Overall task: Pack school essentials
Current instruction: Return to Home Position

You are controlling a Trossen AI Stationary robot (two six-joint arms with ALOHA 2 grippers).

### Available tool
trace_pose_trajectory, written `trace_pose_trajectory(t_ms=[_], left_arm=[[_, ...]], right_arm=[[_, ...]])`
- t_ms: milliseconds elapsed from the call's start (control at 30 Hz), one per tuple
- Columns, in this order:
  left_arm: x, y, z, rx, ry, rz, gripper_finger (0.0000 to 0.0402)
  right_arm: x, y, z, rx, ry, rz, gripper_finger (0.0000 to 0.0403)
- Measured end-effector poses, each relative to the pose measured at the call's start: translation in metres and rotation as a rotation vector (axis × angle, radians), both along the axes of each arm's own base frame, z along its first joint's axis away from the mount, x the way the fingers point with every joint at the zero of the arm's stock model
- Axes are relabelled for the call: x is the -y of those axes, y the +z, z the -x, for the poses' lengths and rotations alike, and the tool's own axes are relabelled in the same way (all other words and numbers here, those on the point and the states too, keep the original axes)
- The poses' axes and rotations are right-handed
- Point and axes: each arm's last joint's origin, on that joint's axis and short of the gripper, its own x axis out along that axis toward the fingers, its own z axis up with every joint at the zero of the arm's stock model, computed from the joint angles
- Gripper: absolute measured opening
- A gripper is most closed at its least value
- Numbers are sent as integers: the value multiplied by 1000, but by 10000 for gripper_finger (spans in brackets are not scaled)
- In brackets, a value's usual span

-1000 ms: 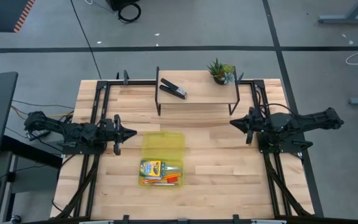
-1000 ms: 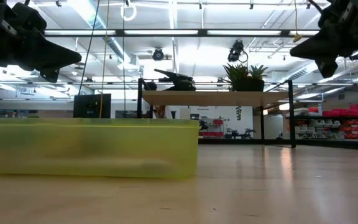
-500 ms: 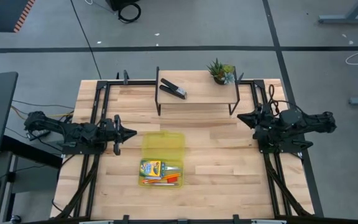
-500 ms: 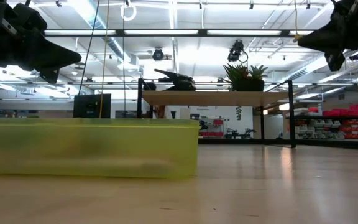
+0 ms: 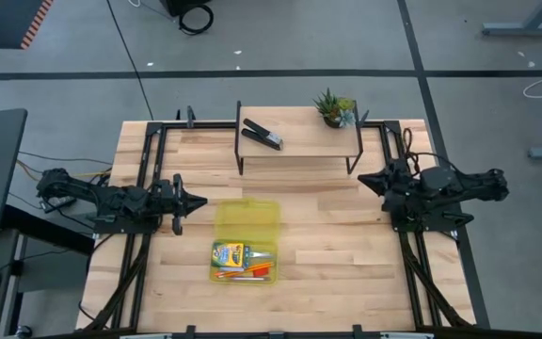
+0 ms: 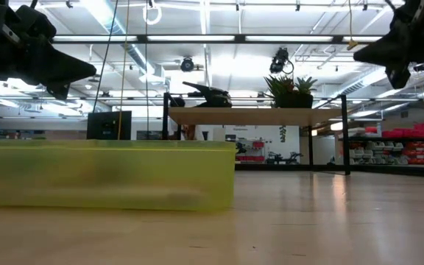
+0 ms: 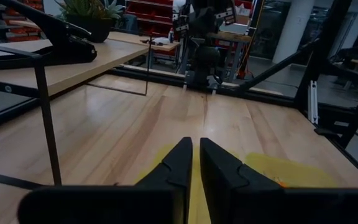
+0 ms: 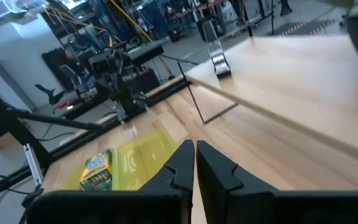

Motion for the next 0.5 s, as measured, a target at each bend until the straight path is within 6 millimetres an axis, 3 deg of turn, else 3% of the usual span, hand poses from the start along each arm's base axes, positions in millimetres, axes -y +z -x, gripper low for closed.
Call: trace_pose_trajectory(t_ms=[433, 500], left_arm=[[0, 0, 0, 1, 1, 18, 29], [0, 0, 0, 2, 1, 23, 32]], right_arm=[[-5, -49, -21, 18, 12, -170, 23], [-5, -48, -23, 34, 26, -165, 23]])
